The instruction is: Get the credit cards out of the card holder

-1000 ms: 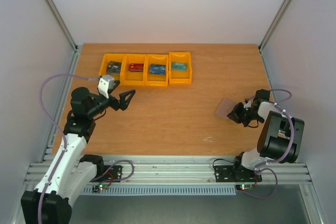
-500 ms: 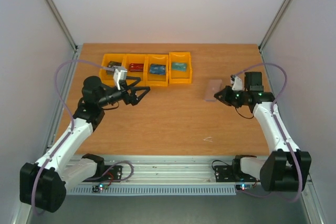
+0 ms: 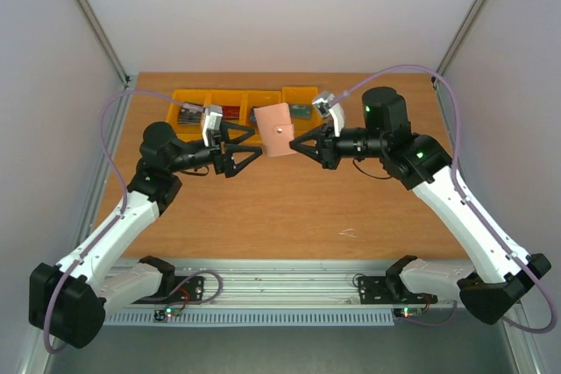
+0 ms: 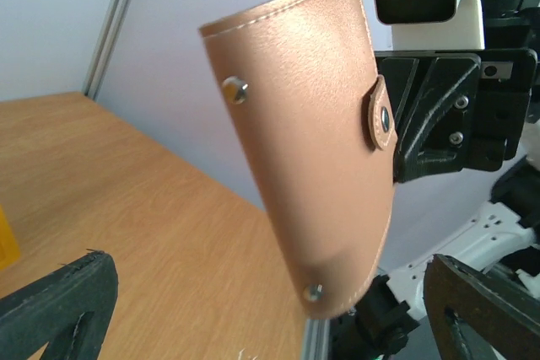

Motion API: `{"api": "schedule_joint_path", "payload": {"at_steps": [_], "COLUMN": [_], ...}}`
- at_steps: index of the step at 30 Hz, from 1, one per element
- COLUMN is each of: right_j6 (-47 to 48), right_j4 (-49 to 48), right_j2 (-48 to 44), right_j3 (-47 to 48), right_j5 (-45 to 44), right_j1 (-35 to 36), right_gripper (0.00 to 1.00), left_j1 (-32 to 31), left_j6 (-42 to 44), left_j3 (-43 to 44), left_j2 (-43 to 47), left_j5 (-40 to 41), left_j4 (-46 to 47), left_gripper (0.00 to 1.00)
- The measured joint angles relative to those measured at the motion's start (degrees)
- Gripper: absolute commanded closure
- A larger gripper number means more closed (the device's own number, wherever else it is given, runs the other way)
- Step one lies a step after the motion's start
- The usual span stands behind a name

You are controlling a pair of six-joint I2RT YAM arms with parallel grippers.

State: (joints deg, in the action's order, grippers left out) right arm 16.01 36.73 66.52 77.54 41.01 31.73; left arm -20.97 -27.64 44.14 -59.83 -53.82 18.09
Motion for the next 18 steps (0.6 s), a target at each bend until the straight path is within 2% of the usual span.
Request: {"api": "schedule_joint_path", "payload": {"at_steps": [4,6,8,10,13,14,16,18], "right_j6": [3.0,4.2,5.3,6.0,6.7,6.9,7.1,6.6], "right_j4": [-0.2,-0.2,0.0,0.2,0.6,0.6,0.7,1.1], "right_j2": [3.3,5.0,6.0,6.4,6.5,6.4,5.9,5.3], "right_j3": [3.7,4.5,4.6,4.6,4.6,4.6,4.6,4.6], "right_j5": [0.6,0.9,1.1,1.0,0.0,-0.9,-4.1,-9.6], "right_j1": [3.6,4.8,5.3,5.5,5.3,5.4,5.7,5.9], "right_gripper": [0.99,0.99,0.99,0.99,0.99,0.93,0.73,0.62], "left_j1": [0.0,0.1,0.1,0.2,0.3,0.3,0.3,0.4], "left_j6": [-4.1,-5.0,-6.0,-6.5,-6.5,-6.6,-6.5,-6.2], "left_j3": [0.2,0.2,0.3,0.3,0.3,0.3,0.3,0.3], "left_j2": [0.1,0.2,0.2,0.3,0.9,1.1,1.2,1.4], "left_j5": [-1.3,-1.8,-2.3,-2.3,-2.9,-2.9,-2.7,-1.8], "left_j4": [4.0,5.1,5.9,6.3,7.0,7.0,6.8,5.6], "left_gripper": [0.22,0.51,0.76,0.91,0.94,0.95,0.99,1.0]}}
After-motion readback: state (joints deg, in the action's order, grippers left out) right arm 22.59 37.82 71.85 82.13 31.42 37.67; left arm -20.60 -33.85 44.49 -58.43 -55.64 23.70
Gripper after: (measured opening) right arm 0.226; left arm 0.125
